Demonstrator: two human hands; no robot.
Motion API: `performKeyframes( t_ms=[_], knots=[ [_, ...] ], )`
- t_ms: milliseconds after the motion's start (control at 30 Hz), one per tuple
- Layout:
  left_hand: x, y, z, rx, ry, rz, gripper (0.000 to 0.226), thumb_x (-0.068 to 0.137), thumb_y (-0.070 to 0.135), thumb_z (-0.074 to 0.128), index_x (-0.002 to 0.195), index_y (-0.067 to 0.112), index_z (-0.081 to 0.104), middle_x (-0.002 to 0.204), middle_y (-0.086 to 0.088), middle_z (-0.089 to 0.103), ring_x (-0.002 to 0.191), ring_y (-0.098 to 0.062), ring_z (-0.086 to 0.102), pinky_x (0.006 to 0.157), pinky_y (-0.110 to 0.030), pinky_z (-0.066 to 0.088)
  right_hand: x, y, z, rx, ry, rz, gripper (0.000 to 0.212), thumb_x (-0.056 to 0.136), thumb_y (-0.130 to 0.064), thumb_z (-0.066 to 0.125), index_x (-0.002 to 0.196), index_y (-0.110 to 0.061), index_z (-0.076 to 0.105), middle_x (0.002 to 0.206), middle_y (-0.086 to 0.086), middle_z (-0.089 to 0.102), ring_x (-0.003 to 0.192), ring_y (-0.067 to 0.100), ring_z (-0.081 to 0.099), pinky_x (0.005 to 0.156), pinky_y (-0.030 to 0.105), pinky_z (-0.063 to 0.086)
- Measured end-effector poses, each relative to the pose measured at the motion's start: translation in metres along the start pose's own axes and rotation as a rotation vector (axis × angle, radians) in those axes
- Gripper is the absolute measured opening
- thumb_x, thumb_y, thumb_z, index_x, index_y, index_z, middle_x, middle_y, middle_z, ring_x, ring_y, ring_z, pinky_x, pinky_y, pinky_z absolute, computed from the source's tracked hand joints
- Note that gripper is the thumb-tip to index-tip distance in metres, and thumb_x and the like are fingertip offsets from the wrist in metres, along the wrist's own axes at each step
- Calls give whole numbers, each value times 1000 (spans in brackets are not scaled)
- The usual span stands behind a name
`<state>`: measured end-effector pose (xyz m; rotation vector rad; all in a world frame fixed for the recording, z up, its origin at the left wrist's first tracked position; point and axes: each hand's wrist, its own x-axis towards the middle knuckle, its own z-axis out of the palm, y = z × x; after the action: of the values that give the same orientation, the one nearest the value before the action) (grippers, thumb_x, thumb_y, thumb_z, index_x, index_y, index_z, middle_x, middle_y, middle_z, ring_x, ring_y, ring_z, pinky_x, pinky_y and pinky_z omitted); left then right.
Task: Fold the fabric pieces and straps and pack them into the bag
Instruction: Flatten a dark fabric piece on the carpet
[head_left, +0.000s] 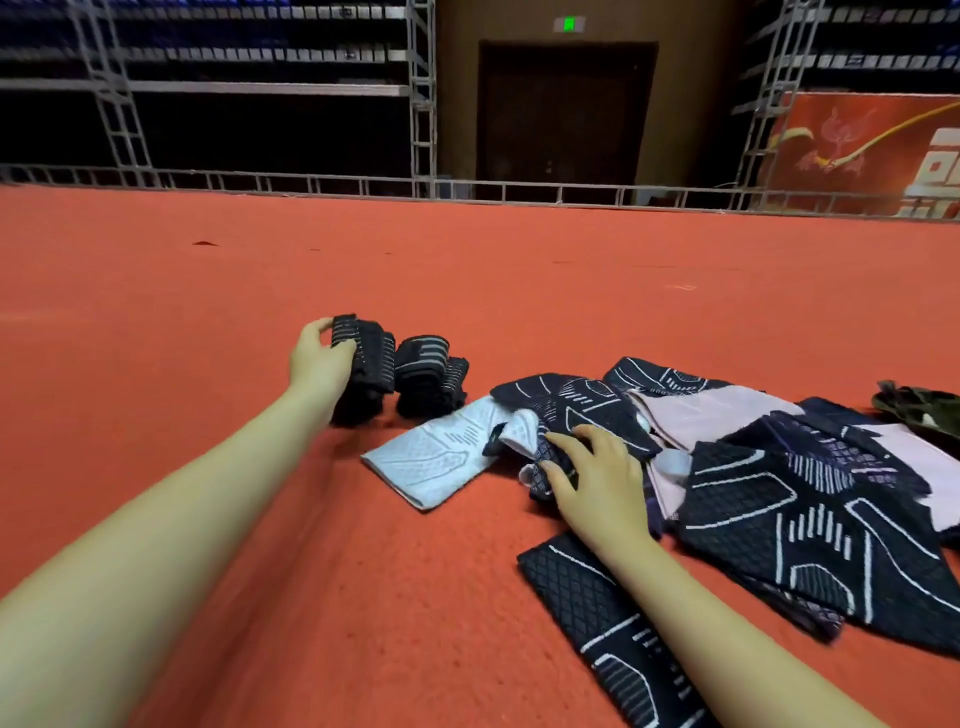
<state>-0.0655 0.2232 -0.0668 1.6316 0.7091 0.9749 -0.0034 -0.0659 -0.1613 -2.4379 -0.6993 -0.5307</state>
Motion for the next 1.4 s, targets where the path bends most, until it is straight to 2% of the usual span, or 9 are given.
performKeyframes(
  t_ms=[167,400,567,800,967,1067,1167,1300,1400],
  knots=[
    [53,-21,1,198,-19,9,43,89,13,52,132,15,50,130,-11,55,113,-26,55,87,-28,43,3,3,7,23,23,-18,42,82,-44,51,119,-31,64,124,-3,54,120,20,44,101,42,32],
    [74,-50,10,627,-42,199,37,92,25,44,125,19,60,125,-16,58,124,-37,42,104,-42,34,7,2,6,23,35,-22,48,80,-46,50,125,-31,58,122,-7,53,118,16,43,100,39,32],
    [58,-39,9,695,-17,263,36,94,25,41,124,18,60,130,-15,52,127,-36,34,103,-44,33,6,1,4,49,44,-9,41,83,-33,67,122,-25,56,122,-8,55,117,17,44,99,38,32],
    [1,-11,5,652,-52,392,35,92,19,43,122,14,60,127,-11,54,125,-32,35,103,-41,33,4,-4,-4,111,14,12,33,85,-31,63,116,-20,59,117,-4,59,115,20,48,99,40,36],
    [-90,9,16,542,-363,443,35,89,13,47,121,16,61,117,-8,60,112,-25,52,95,-32,39,-18,-7,-37,201,-67,-48,31,84,-23,56,113,-14,62,113,2,57,112,22,48,95,22,30],
    [-150,14,26,521,-619,450,34,87,12,50,118,19,62,109,-1,65,96,-18,60,84,-26,43,-54,0,-68,157,-98,-89,28,85,-19,61,113,-19,63,112,-2,57,111,15,47,90,21,32],
    [-196,13,41,622,-801,461,36,88,18,50,123,23,58,113,-1,64,104,-19,59,88,-28,44,-94,16,-98,107,-132,-38,30,85,-23,62,115,-20,62,113,-3,58,113,17,48,94,21,33],
    [-239,2,62,903,-865,487,51,90,37,50,139,25,39,128,-11,53,119,-30,48,98,-36,41,-140,29,-127,-116,-225,154,54,85,-45,58,133,-22,46,125,-1,51,121,20,44,99,31,38],
    [-249,-3,68,979,-820,471,62,88,42,55,143,26,32,128,-15,49,118,-32,47,99,-36,40,-162,35,-137,-121,-274,217,55,86,-49,56,134,-23,45,128,-1,56,120,21,50,95,32,42]
  ],
)
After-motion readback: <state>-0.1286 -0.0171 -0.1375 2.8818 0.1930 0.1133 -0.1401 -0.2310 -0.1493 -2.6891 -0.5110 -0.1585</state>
